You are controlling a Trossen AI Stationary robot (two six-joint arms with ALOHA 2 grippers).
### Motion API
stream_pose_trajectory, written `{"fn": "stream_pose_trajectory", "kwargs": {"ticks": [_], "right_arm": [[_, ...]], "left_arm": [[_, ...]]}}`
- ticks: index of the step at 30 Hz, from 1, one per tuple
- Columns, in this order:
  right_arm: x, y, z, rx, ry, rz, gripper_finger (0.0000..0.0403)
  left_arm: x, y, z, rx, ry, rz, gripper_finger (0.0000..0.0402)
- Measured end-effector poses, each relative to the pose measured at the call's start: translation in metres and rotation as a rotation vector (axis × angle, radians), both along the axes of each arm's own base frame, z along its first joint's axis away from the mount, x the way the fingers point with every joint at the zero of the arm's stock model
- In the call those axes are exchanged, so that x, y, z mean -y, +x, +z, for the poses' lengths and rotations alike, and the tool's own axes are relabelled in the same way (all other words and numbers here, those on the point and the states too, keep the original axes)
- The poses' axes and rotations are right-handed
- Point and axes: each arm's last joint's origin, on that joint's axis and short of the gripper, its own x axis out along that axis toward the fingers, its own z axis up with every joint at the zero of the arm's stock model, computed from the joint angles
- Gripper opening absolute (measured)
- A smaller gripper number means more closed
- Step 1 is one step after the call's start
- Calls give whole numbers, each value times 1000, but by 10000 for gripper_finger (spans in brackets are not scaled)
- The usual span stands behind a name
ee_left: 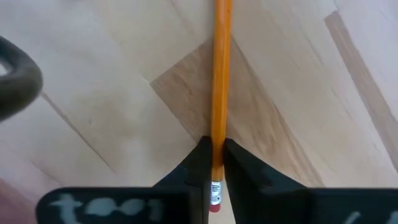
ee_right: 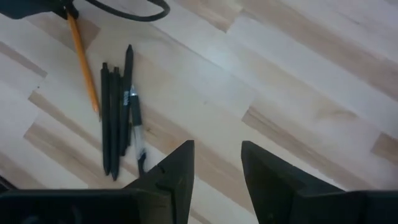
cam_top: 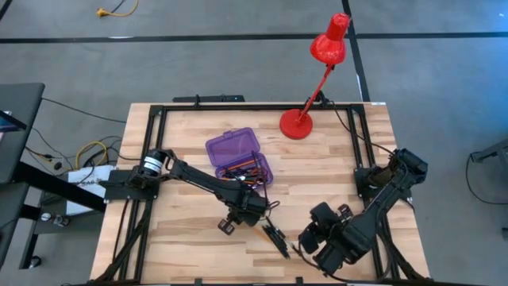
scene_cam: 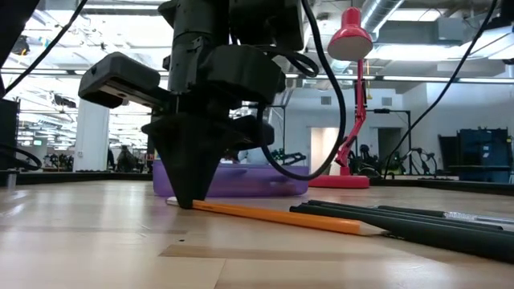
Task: Pick & place school supplies into a supply box
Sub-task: Put the orange pencil into the purple supply box
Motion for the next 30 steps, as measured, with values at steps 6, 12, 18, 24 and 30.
{"fn": "stream_pose_trajectory", "kwargs": {"ticks": [6,12,18,24,30], "right_arm": [[5,-2,0,-32,-29,-28,127],[6,-5,2,-42,-39,-34,127],[7,-5,2,-46,-44,-33,127],[4,-11,3,-59,-58,-16,127],[-1,-16,3,-58,-58,4,127]], "left_arm": [[-2,2,3,35,37,75,67],[-4,3,5,49,14,98,119],[-2,7,11,67,6,125,147],[6,10,17,100,30,84,149],[7,11,13,129,74,60,144]]}}
